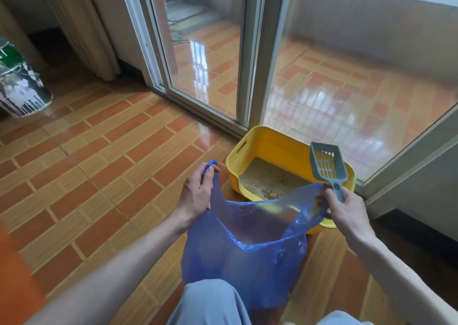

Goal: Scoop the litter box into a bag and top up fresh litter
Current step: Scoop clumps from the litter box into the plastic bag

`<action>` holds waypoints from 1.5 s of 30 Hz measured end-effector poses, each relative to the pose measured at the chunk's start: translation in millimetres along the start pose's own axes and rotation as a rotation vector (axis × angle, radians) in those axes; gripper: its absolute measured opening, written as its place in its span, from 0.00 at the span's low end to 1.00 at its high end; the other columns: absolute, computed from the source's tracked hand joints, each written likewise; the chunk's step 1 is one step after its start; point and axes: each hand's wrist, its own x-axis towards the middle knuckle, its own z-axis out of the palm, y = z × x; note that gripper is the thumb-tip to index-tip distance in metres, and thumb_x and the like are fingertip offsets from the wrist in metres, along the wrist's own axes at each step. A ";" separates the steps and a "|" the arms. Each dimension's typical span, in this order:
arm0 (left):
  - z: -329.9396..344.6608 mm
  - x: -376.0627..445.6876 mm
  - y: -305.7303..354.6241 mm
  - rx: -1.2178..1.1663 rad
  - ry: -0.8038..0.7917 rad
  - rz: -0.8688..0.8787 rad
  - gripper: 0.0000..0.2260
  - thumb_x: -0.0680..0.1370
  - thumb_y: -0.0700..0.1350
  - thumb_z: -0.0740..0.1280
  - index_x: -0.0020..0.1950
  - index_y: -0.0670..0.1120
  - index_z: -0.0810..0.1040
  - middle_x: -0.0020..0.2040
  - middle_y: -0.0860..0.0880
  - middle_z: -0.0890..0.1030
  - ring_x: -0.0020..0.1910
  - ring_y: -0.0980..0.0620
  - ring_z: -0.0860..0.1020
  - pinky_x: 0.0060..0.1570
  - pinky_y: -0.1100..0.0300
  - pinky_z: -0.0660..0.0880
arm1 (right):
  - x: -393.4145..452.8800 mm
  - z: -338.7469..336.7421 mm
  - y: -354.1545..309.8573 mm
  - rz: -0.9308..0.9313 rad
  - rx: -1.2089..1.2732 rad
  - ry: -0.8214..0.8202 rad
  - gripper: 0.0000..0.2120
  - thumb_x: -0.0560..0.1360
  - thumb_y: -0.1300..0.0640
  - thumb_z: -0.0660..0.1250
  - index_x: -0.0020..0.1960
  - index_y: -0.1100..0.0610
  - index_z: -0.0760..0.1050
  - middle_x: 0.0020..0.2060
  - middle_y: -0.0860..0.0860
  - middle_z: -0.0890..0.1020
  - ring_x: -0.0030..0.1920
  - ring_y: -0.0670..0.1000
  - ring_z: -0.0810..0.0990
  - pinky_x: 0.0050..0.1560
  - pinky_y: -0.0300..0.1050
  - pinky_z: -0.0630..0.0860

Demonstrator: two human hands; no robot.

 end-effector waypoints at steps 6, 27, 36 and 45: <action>9.2 3.6 8.9 0.033 -0.078 0.080 0.11 0.86 0.51 0.57 0.52 0.55 0.79 0.28 0.54 0.67 0.21 0.51 0.69 0.23 0.44 0.76 | -3.0 21.8 -20.4 -0.358 -0.083 -0.083 0.06 0.83 0.56 0.63 0.53 0.56 0.78 0.42 0.53 0.81 0.40 0.50 0.78 0.40 0.41 0.71; 10.1 14.7 -46.4 0.016 -0.059 -0.032 0.08 0.79 0.52 0.63 0.53 0.49 0.75 0.28 0.51 0.68 0.19 0.50 0.70 0.28 0.40 0.79 | 42.3 114.8 70.2 -0.187 -0.164 -0.474 0.06 0.83 0.46 0.62 0.56 0.44 0.76 0.49 0.46 0.83 0.50 0.43 0.81 0.53 0.46 0.75; 9.1 9.8 -34.3 0.129 0.154 0.151 0.13 0.81 0.38 0.66 0.62 0.50 0.68 0.32 0.51 0.64 0.27 0.51 0.66 0.29 0.57 0.70 | 45.5 84.8 89.0 -0.276 -0.617 -0.606 0.13 0.81 0.55 0.63 0.65 0.47 0.73 0.54 0.48 0.84 0.51 0.50 0.81 0.52 0.48 0.76; 8.5 27.5 -44.8 0.114 0.062 0.022 0.16 0.80 0.52 0.67 0.39 0.43 0.71 0.27 0.52 0.65 0.24 0.42 0.67 0.28 0.43 0.72 | 26.9 86.8 90.2 -0.204 -0.324 -0.617 0.07 0.82 0.48 0.64 0.58 0.46 0.77 0.50 0.42 0.84 0.50 0.42 0.81 0.55 0.46 0.76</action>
